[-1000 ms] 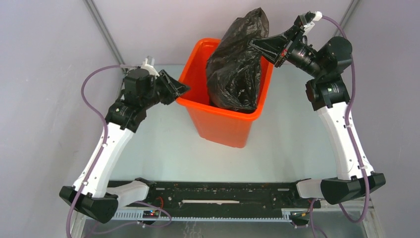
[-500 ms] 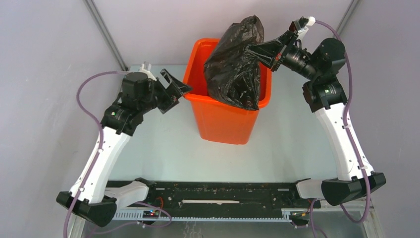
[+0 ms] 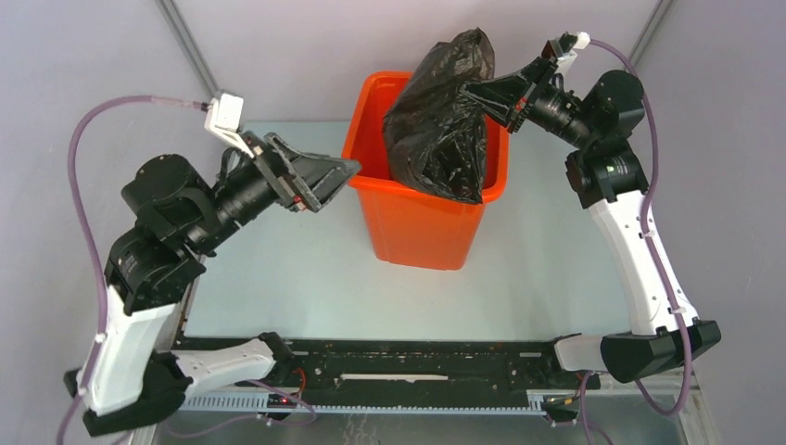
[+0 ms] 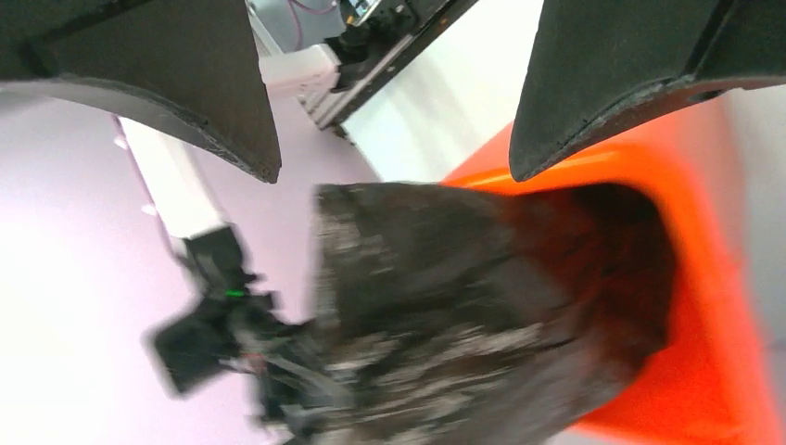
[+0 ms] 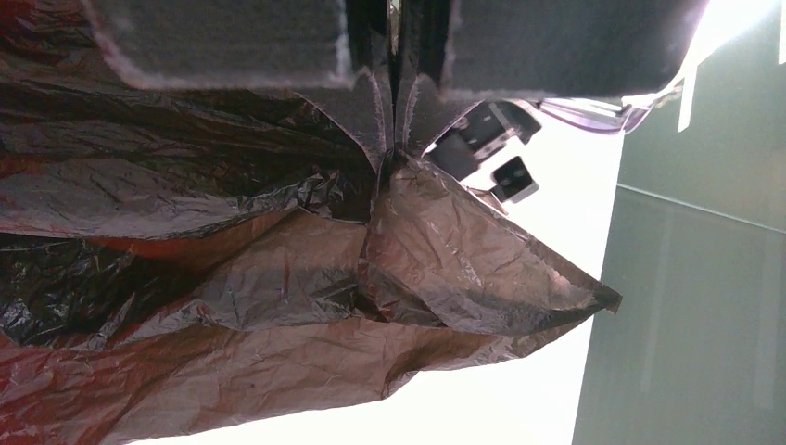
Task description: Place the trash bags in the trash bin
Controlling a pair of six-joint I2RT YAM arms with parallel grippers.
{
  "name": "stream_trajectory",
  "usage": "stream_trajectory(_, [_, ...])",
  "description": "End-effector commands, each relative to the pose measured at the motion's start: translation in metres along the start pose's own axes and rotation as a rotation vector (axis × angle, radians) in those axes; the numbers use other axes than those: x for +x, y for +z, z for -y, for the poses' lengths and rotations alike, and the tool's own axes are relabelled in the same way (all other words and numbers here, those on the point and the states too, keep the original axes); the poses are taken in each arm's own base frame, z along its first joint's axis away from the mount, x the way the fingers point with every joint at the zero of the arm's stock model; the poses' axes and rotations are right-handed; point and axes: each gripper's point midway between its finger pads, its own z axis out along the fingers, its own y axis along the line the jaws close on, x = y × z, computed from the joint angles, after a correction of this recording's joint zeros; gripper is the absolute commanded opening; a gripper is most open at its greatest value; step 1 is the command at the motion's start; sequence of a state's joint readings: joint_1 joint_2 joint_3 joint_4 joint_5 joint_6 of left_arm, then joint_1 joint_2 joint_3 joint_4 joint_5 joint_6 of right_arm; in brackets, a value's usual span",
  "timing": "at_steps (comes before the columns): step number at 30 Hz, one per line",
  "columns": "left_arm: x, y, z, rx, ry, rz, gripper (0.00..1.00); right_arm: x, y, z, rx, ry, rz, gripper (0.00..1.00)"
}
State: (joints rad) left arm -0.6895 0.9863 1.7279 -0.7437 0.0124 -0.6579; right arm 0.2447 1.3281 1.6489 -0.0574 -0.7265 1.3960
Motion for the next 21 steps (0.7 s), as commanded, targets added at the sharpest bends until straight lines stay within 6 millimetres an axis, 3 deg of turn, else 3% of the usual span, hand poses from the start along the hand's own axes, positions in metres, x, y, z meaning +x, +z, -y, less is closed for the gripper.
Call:
stream_trajectory(1, [-0.011,0.032,0.058,0.140,0.163,0.028,0.97,0.001,0.002,-0.019,-0.050,-0.046,-0.002,0.00])
stream_trajectory(4, [-0.007,0.049,0.072,0.063,0.299,0.003,0.96,0.001,0.002,-0.017,-0.043,-0.048,0.001,0.00])
stream_trajectory(8, [-0.005,0.067,0.067,-0.069,0.382,-0.025,0.92,0.001,0.003,-0.015,-0.048,-0.043,0.003,0.00])
stream_trajectory(12, [0.004,0.079,0.072,-0.065,0.412,-0.029,0.83,0.001,0.003,-0.016,-0.052,-0.046,0.006,0.00])
stream_trajectory(16, [0.020,0.092,0.077,-0.031,0.451,-0.070,0.87,0.001,0.002,-0.015,-0.048,-0.041,0.007,0.00])
stream_trajectory(18, [0.023,0.096,0.077,-0.037,0.460,-0.077,0.82,0.002,0.002,-0.015,-0.049,-0.042,0.004,0.00])
stream_trajectory(21, [0.023,0.100,0.074,-0.059,0.462,-0.073,0.63,0.003,0.001,-0.015,-0.050,-0.043,0.001,0.00])
